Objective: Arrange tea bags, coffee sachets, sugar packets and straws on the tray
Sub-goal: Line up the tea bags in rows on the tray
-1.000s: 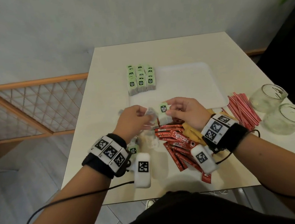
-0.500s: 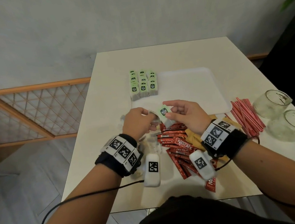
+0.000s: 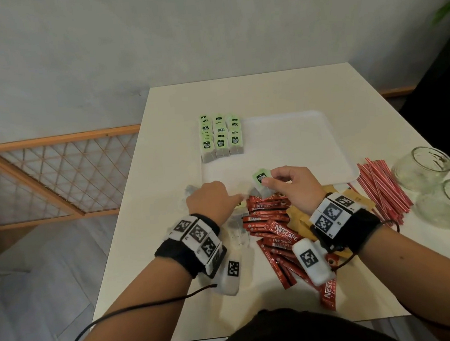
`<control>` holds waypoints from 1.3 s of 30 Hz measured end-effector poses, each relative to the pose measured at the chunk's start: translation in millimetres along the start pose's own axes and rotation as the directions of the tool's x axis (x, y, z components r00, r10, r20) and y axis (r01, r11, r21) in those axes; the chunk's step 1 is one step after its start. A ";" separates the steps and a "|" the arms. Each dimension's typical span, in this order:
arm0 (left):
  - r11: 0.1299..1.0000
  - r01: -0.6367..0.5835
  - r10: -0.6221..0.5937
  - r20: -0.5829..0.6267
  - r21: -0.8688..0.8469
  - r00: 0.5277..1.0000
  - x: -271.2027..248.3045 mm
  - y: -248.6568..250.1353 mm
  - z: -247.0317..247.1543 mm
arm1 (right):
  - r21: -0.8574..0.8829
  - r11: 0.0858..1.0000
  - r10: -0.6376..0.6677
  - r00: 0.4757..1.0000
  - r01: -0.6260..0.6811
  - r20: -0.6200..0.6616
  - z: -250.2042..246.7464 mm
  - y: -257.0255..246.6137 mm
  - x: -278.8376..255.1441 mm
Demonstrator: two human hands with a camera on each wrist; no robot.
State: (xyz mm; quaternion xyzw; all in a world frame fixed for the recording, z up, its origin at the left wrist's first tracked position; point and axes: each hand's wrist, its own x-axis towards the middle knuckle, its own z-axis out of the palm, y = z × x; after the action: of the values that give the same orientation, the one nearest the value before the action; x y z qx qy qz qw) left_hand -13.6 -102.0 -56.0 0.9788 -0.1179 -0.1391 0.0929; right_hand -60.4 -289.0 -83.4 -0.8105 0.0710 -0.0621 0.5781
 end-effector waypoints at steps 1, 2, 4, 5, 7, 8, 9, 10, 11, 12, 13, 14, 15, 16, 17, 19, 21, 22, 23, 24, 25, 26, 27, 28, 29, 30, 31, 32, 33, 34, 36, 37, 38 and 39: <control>0.997 0.018 -0.018 0.007 0.070 1.000 1.9 3.5 1.2 | -0.002 1.000 0.013 1.000 -0.013 0.005 -0.4 1.5 0.6; 0.992 0.025 -0.027 0.016 0.123 0.999 3.2 7.4 2.4 | -0.003 1.000 0.019 1.000 -0.019 0.011 -0.6 3.1 1.4; 0.977 0.008 -0.015 0.032 0.214 0.999 8.5 13.4 6.5 | -0.017 1.000 0.023 1.000 -0.023 0.011 -1.0 4.7 3.6; 0.966 -0.004 -0.008 0.046 0.259 0.999 10.0 15.5 7.7 | -0.027 0.999 0.029 1.000 -0.029 0.006 -1.3 5.9 4.8; 0.957 -0.023 0.002 0.071 0.289 0.997 12.3 17.7 10.6 | -0.029 0.998 0.048 0.999 -0.048 -0.003 -2.9 9.0 7.7; 0.961 -0.034 0.012 0.081 0.275 0.997 13.0 18.5 11.4 | -0.029 0.998 0.054 0.999 -0.054 -0.004 -3.9 10.6 9.4; 0.967 -0.045 0.021 0.095 0.252 0.995 13.6 18.3 12.1 | -0.030 0.998 0.056 0.998 -0.056 -0.002 -4.8 11.4 10.5; 0.972 -0.054 0.031 0.102 0.229 0.994 13.7 17.7 12.1 | -0.027 0.998 0.053 0.999 -0.053 -0.001 -5.4 11.6 11.8; 0.977 -0.057 0.036 0.106 0.207 0.994 13.8 16.7 12.0 | -0.025 0.998 0.052 0.999 -0.052 -0.004 -6.0 11.3 13.2; 0.980 -0.053 0.032 0.110 0.191 0.993 13.0 16.0 11.3 | -0.025 0.998 0.053 0.999 -0.053 -0.010 -6.5 11.2 14.8; 0.983 -0.044 0.024 0.116 0.178 0.993 12.1 15.2 10.4 | -0.027 0.998 0.056 0.998 -0.056 -0.016 -7.2 11.5 16.6; 0.985 -0.033 0.013 0.119 0.168 0.993 12.0 14.1 10.5 | -0.026 0.998 0.059 0.998 -0.060 -0.018 -7.7 11.7 18.4; 0.988 -0.021 0.002 0.119 0.155 0.993 12.3 12.8 11.2 | -0.027 0.998 0.063 0.998 -0.063 -0.017 -8.2 11.1 19.5; 0.991 -0.009 -0.007 0.118 0.137 0.993 11.7 11.8 11.0 | -0.030 0.998 0.062 0.998 -0.062 -0.014 -8.3 10.7 20.7; 0.994 0.004 -0.016 0.116 0.109 0.993 10.9 10.1 10.9 | -0.035 0.998 0.060 0.998 -0.060 -0.007 -8.7 10.2 21.5; 0.999 0.036 -0.039 0.095 0.031 0.995 10.4 4.9 11.4 | -0.048 0.998 0.046 0.999 -0.045 0.025 -9.9 8.1 22.6; 0.993 0.052 -0.048 0.041 -0.104 0.998 9.2 -2.5 9.4 | -0.054 0.998 0.029 0.996 -0.024 0.089 -11.5 3.2 22.5; 0.979 0.052 -0.050 0.012 -0.196 0.999 8.6 -5.4 6.6 | -0.055 0.998 0.024 0.992 -0.017 0.125 -12.3 0.7 23.0; 0.952 0.038 -0.044 -0.014 -0.303 0.999 8.8 -7.6 4.1 | -0.057 0.998 0.019 0.988 -0.011 0.156 -12.8 -1.8 24.0; 0.913 0.004 -0.020 -0.037 -0.408 0.999 10.0 -8.7 1.7 | -0.055 0.998 0.016 0.983 -0.006 0.182 -12.8 -5.1 25.0; 0.868 -0.034 0.011 -0.050 -0.495 0.999 11.4 -8.5 -1.1 | -0.047 0.999 0.018 0.979 -0.009 0.201 -12.5 -7.5 26.5; 0.821 -0.060 0.029 -0.065 -0.568 0.997 13.5 -8.1 -2.7 | -0.032 0.999 0.022 0.976 -0.016 0.215 -11.4 -9.6 28.4; 0.770 -0.062 0.028 -0.064 -0.635 0.998 16.4 -7.4 -2.8 | -0.021 1.000 0.027 0.973 -0.023 0.228 -9.8 -10.8 30.7; 0.714 -0.046 0.021 -0.044 -0.698 0.999 18.6 -6.2 -3.0 | -0.024 0.999 0.028 0.971 -0.023 0.239 -7.6 -12.6 32.8; 0.656 -0.012 0.025 0.006 -0.755 1.000 19.1 -4.3 -3.3 | -0.036 0.999 0.026 0.969 -0.018 0.247 -4.9 -13.2 35.1; 0.588 0.022 0.049 0.063 -0.808 0.997 19.3 -2.8 -2.3 | -0.043 0.999 0.028 0.968 -0.017 0.249 -1.8 -12.4 37.8; 0.513 0.070 0.072 0.124 -0.856 0.990 18.8 -0.9 -1.7 | -0.039 0.999 0.034 0.970 -0.025 0.239 1.4 -10.7 41.1; 0.419 0.130 0.086 0.182 -0.899 0.979 17.9 0.5 -1.3 | -0.027 0.999 0.041 0.975 -0.036 0.218 4.7 -8.7 44.3; 0.329 0.186 0.081 0.224 -0.926 0.971 17.8 1.4 -2.1 | -0.014 0.999 0.048 0.981 -0.046 0.190 8.0 -6.0 48.2; 0.241 0.227 0.063 0.248 -0.944 0.967 18.5 1.9 -3.6 | -0.006 0.999 0.052 0.985 -0.051 0.167 11.1 -3.5 52.4; 0.155 0.238 0.030 0.245 -0.959 0.969 22.1 1.9 -6.6 | 0.005 0.999 0.053 0.988 -0.054 0.145 17.7 -1.7 60.1; 0.170 0.213 0.028 0.221 -0.962 0.975 24.3 1.1 -7.8 | 0.011 0.998 0.052 0.989 -0.054 0.137 20.9 -2.1 63.8; 0.192 0.182 0.041 0.193 -0.964 0.980 26.7 -0.2 -8.7 | 0.020 0.998 0.050 0.991 -0.053 0.126 23.4 -3.7 67.2; 0.216 0.157 0.058 0.173 -0.964 0.983 29.0 -1.9 -9.3 | 0.026 0.998 0.046 0.992 -0.049 0.113 25.3 -4.9 70.8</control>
State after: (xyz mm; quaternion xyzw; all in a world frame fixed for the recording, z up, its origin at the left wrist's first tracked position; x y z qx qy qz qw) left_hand 16.6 -106.3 -54.9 0.6922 0.0188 -0.2684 0.6697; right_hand 13.9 -277.2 -85.7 -0.8023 0.0567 -0.0034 0.5942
